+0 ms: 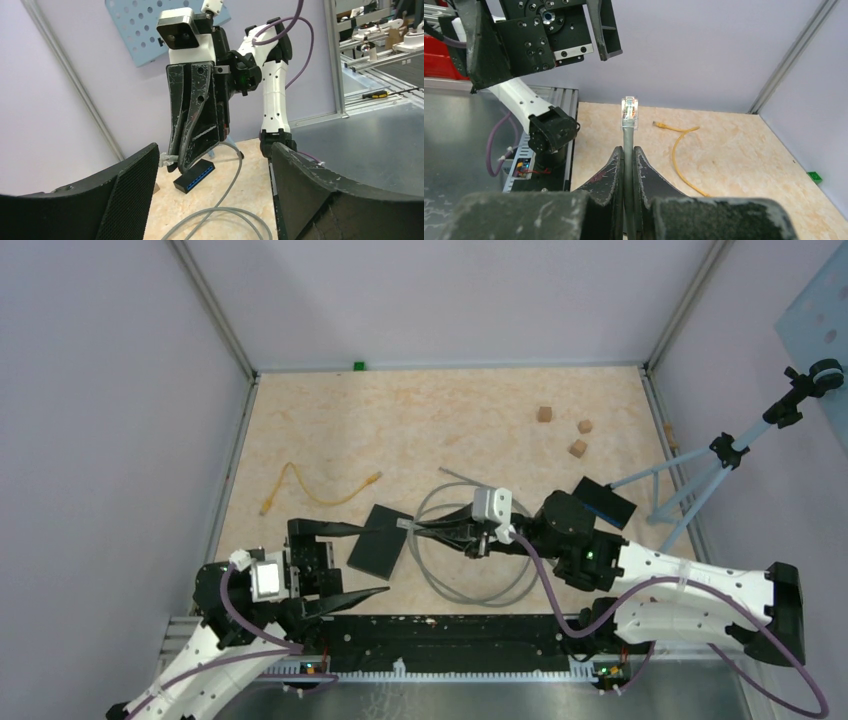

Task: Insert the plug into the switch port
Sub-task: Insert the connector into the switch port.

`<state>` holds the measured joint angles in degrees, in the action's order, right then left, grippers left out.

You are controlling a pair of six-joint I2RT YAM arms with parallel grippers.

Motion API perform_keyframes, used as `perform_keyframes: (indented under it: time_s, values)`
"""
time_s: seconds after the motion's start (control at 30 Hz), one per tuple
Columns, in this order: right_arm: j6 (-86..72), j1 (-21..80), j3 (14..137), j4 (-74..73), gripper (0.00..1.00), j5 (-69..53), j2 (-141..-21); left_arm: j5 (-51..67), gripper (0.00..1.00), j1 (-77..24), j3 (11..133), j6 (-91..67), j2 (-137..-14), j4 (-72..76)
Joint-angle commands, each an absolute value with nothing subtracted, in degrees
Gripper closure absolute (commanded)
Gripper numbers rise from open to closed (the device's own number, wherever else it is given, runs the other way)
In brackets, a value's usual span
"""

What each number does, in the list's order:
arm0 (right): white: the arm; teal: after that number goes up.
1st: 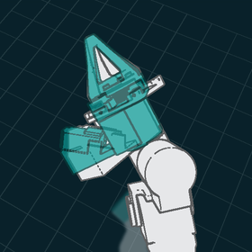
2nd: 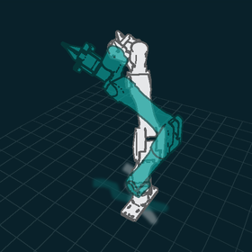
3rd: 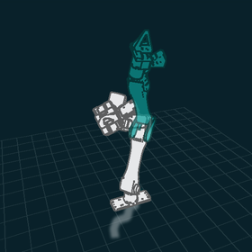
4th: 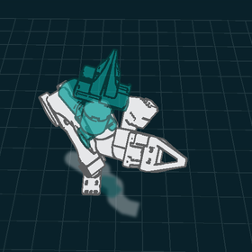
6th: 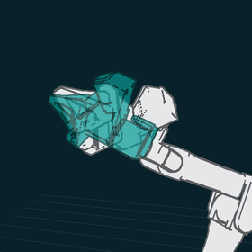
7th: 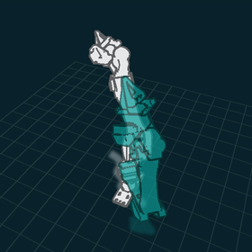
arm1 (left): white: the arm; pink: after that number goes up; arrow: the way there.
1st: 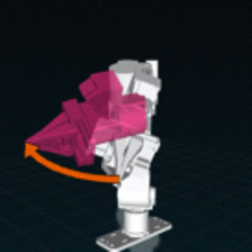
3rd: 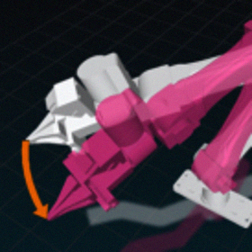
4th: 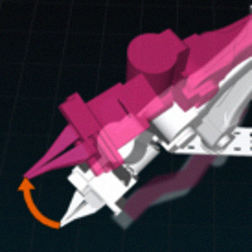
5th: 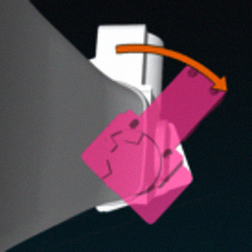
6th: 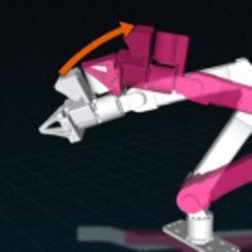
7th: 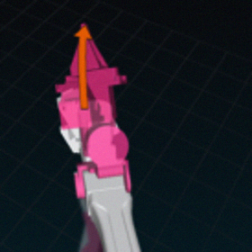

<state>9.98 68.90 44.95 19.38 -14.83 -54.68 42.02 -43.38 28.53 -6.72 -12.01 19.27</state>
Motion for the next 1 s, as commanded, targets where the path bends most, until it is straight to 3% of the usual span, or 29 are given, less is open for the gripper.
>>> perform_keyframes:
  time_s: [0.0, 0.33, 0.43, 0.53, 0.7, 0.97]
  values:
    - [11.08, 69.18, 48.15, 16.89, 1.0, -17.99, -52.19, 45.33, 0.15, -43.42, 31.46, -0.77, -11.07, 12.52]
    - [15.89, 69.17, 48.33, 14.48, 1.0, -22.32, -51.48, 41.66, 0.2, -43.42, 32.43, 0.69, -11.16, 7.99]
    - [17.02, 69.19, 48.64, 10.11, 1.0, -16.11, -52.93, 22.78, 0.03, -43.42, 32.74, -9.39, -11.72, 3.43]
    - [16.1, 69.18, 46.84, 6.97, 1.0, -8.14, -53.75, 8.2, 0.01, -43.42, 34.05, -17.38, -13.84, -6.44]
    - [15.24, 69.16, 42.14, 1.98, 1.0, 4.32, -53.91, -2.55, 0.01, -43.42, 33.32, -27.8, -22.74, -17.7]
    - [22.34, 69.19, 45.25, -8.71, 1.0, 24.77, -58.6, -10.58, 0.01, -42.7, 26.86, -38.38, -28.32, -17.64]
